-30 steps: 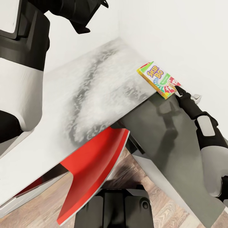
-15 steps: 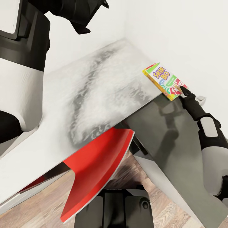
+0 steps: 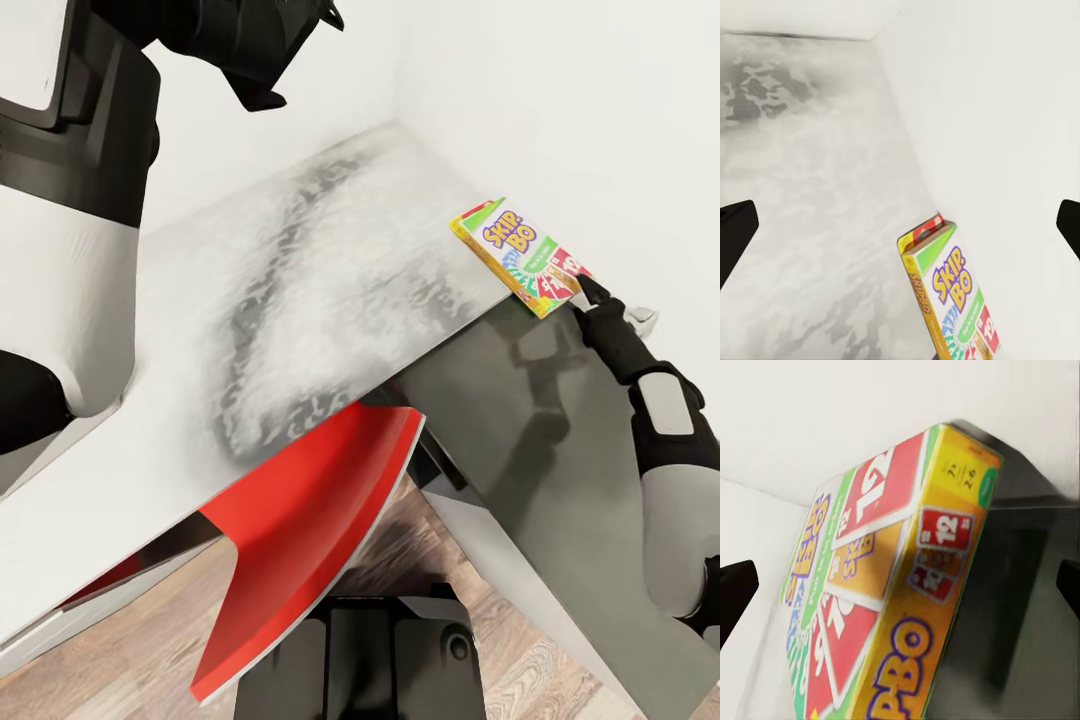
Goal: Put all the toys in the child's room - the three board games (two on the bed and one on the table), the two jigsaw puzzles on the table, and the tennis ball on the table - inside the toy box on the table in the child's room.
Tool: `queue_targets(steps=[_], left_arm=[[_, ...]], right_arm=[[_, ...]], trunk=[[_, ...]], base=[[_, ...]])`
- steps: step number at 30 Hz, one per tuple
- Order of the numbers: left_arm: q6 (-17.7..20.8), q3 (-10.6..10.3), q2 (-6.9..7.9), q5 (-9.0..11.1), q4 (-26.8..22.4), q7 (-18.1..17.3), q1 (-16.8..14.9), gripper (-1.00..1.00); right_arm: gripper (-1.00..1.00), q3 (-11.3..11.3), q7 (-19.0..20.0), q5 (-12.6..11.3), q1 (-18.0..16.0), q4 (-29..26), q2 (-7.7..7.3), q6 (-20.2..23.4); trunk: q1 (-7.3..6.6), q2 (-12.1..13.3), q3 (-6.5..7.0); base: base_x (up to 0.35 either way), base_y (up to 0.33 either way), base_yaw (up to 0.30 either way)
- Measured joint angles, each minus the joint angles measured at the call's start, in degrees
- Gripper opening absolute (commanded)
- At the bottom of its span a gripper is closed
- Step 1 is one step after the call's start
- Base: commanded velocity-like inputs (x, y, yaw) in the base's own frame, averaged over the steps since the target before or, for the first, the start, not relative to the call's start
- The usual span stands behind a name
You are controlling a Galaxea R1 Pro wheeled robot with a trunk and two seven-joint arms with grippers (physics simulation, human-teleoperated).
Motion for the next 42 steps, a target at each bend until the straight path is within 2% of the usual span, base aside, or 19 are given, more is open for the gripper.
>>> queue_targets(steps=[19,42], left_arm=[[0.0,0.0,0.01,0.0,-0.7,0.0,0.8,1.00],[0.0,0.0,0.01,-0.1,-0.9,0.0,1.0,1.00]], right_arm=[[1.00,-0.6,-0.1,0.0,0.1,0.3,-0.77,0.0],[1.00,-1.0,-0.1,-0.1,-0.1,3.5,-0.79,-1.2]], trunk=[[0.00,0.0,0.00],[0.00,0.0,0.12]], base=[[0.000,0.000,0.003],[0.000,0.000,0.098]])
